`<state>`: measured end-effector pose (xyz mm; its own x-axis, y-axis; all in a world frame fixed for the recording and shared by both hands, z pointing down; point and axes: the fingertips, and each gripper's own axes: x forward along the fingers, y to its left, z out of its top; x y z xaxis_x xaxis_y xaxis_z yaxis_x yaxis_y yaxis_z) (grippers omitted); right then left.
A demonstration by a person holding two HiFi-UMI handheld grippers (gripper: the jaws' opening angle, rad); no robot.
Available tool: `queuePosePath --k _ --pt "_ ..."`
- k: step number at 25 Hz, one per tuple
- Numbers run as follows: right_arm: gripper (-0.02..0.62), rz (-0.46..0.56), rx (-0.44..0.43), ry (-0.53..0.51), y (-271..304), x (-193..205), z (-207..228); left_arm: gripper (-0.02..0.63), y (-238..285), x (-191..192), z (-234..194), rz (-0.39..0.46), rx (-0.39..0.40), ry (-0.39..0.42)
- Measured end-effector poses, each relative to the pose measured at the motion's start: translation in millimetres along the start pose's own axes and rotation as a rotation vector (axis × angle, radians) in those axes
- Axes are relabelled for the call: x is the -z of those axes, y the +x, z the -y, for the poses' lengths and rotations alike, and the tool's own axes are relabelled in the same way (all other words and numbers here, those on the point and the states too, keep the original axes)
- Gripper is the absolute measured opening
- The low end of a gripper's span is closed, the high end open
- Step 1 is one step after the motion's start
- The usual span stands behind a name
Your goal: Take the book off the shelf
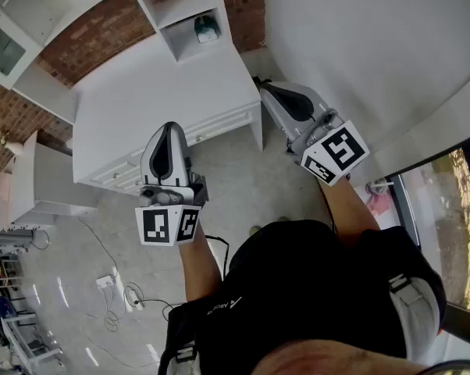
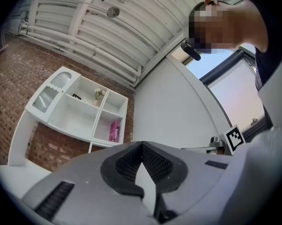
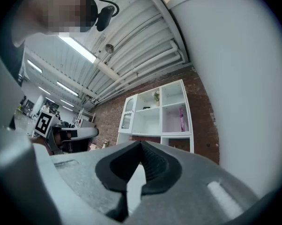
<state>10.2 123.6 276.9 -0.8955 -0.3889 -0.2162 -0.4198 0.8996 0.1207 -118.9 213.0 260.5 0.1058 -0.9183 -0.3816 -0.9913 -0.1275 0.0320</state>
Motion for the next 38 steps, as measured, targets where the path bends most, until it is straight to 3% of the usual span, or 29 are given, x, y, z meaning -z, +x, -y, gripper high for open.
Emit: queuePosePath --k 12,21,28,38 --pt "0.002 -0.013 0.061 0.026 34 11 -10 -0.002 -9 4 -48 0.019 0.011 -0.031" --pt "0.002 -0.048 0.169 -0.024 71 17 42 -0.002 41 20 -78 0.011 0.024 -0.040" --pt "0.002 0.003 0.175 -0.050 141 29 127 -0.002 132 51 -114 0.005 -0.001 -0.003" --pt "0.002 0.054 0.120 -0.075 237 39 266 -0.002 328 72 -163 0.017 -0.100 0.076"
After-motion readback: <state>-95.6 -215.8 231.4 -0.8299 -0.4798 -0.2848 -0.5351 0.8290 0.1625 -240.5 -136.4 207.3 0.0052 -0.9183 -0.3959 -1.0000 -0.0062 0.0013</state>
